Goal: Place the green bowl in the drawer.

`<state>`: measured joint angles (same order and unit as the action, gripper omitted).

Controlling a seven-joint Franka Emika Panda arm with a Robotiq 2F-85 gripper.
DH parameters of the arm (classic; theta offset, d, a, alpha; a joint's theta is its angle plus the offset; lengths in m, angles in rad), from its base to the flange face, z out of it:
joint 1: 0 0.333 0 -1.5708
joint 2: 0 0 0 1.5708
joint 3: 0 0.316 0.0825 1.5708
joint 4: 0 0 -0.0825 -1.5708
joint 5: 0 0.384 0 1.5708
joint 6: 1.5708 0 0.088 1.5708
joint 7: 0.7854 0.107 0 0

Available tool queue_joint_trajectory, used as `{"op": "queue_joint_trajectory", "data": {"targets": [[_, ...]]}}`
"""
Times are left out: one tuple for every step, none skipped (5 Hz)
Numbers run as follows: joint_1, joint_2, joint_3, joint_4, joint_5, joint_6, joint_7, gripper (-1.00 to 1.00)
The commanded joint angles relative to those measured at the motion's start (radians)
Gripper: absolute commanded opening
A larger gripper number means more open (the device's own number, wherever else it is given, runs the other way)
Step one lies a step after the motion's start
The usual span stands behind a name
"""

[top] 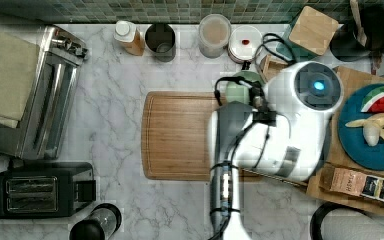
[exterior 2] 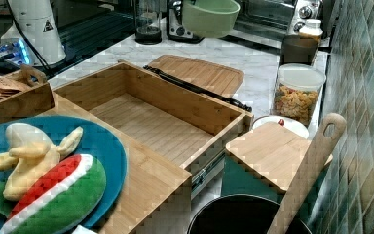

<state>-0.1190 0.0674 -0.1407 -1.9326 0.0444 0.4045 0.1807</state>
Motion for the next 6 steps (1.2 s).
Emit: {"op": "queue_joint_trajectory", "data": {"targets": [[-0.047,-0.072,-0.042,-0.055,-0.119,0.120,0.427,-1.00],[-0.067,-0.063,-0.043,-0.079,-0.084,0.134,0.518,-1.00],[-0.094,-0.060,-0.066,-0.093,0.049,0.156,0.467,-1.00],[-0.107,-0.057,-0.079,-0.136,0.054,0.201,0.423,-1.00],[-0.119,-0.028,-0.090,-0.158,0.003,0.259,0.399,-1.00],[-0.129,-0.006,-0.095,-0.219,0.045,0.362,0.320,-1.00]]}}
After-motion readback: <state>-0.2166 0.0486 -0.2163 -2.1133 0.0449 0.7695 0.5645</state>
